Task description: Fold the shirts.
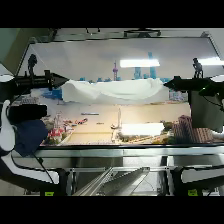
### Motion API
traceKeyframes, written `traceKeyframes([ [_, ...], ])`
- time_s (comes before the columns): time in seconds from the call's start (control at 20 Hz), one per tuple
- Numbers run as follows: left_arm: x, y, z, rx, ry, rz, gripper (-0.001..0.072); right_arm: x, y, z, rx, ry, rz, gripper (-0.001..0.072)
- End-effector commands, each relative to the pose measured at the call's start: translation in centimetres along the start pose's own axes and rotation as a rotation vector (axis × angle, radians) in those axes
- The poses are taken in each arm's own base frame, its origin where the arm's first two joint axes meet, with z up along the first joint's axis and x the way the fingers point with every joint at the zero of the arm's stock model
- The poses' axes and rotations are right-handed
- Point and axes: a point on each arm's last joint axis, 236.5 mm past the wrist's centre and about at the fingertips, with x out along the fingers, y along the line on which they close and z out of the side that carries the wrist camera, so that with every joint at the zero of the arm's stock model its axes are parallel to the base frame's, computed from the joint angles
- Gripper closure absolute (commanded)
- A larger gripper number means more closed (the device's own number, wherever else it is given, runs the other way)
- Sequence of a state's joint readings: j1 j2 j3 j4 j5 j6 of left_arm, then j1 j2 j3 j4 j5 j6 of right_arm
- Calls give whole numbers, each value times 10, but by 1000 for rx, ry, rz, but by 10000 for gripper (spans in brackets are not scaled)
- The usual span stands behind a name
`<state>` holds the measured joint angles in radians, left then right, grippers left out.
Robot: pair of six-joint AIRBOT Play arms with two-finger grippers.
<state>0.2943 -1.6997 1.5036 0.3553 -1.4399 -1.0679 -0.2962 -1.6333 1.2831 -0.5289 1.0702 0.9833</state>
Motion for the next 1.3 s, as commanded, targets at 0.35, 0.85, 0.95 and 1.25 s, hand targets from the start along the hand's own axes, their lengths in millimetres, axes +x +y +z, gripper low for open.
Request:
traceKeyframes([
  [0.35, 32, 177, 45, -98, 71, 385, 691, 67, -99, 19, 40, -58, -142, 699],
  [0.85, 60, 169, 47, -17, 84, 366, 688, 66, -84, 11, 11, -3, -95, 688],
  [0.95, 71, 146, 53, 3, 68, 313, 686, 61, -66, 14, -17, 20, -52, 507],
  [1.25, 66, 118, 45, 4, 117, 237, 7, 15, -57, 55, -111, 21, -80, 189],
])
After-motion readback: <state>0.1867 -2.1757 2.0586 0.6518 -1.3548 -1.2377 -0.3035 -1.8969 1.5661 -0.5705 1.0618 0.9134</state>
